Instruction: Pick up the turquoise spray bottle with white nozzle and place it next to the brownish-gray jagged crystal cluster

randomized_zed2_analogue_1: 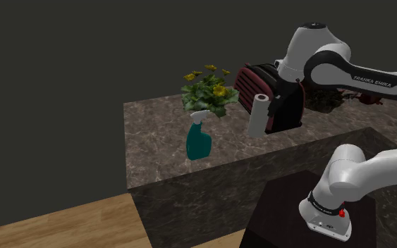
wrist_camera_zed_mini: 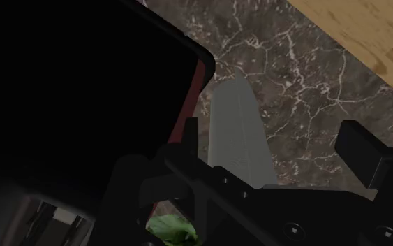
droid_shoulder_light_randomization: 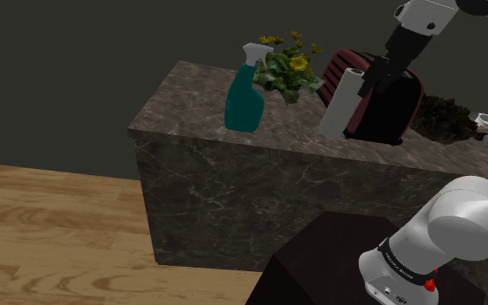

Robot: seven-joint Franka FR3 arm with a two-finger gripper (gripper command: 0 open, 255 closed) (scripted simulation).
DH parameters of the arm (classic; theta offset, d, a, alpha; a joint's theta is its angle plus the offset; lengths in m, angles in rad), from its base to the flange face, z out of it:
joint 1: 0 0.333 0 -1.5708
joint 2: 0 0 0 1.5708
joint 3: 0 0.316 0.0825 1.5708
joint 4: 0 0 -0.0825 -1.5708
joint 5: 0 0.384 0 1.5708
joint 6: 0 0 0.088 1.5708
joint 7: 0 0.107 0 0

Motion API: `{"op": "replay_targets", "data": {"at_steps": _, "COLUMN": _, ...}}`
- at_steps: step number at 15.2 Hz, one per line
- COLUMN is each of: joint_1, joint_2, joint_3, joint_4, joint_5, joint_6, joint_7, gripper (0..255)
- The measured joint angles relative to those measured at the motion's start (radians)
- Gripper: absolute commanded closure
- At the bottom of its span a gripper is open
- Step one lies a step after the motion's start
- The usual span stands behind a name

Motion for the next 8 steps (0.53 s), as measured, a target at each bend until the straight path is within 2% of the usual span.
{"op": "replay_targets", "data": {"at_steps": 2, "joint_1": 0.008, "joint_2": 0.008, "joint_3": -0.005, "joint_4": -0.002, "joint_5": 0.003, "joint_6": 0.017, "joint_7": -0.015, "gripper": 0}}
{"op": "replay_targets", "data": {"at_steps": 8, "joint_1": 0.111, "joint_2": 0.111, "joint_3": -0.039, "joint_4": -0.017, "joint_5": 0.057, "joint_6": 0.219, "joint_7": -0.168, "gripper": 0}}
